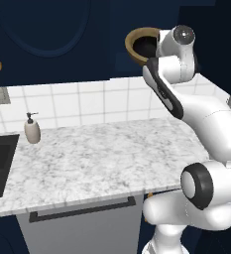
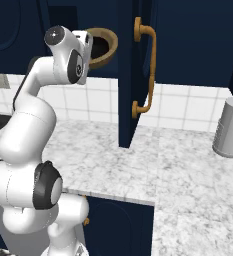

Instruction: Pick up the bowls on the counter and stack them on top of one another in the open cabinet. Place the smaller bowl on top of the larger bowl.

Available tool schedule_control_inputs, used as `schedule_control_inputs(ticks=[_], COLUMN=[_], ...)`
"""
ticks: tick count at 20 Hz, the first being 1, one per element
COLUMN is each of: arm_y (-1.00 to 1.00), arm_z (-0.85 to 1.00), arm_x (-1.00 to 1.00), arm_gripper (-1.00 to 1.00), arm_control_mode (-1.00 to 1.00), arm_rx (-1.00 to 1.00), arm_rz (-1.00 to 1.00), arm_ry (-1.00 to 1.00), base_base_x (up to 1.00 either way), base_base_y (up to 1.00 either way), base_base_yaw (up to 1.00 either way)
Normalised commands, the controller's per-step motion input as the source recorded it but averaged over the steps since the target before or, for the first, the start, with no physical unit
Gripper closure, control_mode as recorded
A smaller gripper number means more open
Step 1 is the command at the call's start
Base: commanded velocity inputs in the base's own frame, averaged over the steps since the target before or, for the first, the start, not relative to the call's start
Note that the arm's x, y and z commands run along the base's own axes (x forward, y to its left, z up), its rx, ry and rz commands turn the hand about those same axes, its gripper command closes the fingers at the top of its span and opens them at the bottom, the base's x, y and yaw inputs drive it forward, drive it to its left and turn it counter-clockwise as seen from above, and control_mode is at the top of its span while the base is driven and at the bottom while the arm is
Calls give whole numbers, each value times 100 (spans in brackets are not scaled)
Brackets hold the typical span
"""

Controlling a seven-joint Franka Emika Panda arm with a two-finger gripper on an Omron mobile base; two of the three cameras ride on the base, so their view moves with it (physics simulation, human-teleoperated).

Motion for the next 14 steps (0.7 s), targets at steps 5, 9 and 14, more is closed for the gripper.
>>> schedule_control_inputs(ticks=[5, 9, 14], arm_y=[0, 0, 0], arm_z=[0, 0, -21], arm_x=[18, -62, -100], arm_gripper=[-100, -100, -100], arm_control_mode=[-100, -100, -100], arm_rx=[0, 0, 0], arm_rz=[0, -1, -6], arm_ry=[0, -19, -25], base_base_x=[0, 0, 0], base_base_y=[0, 0, 0], base_base_yaw=[0, 0, 0])
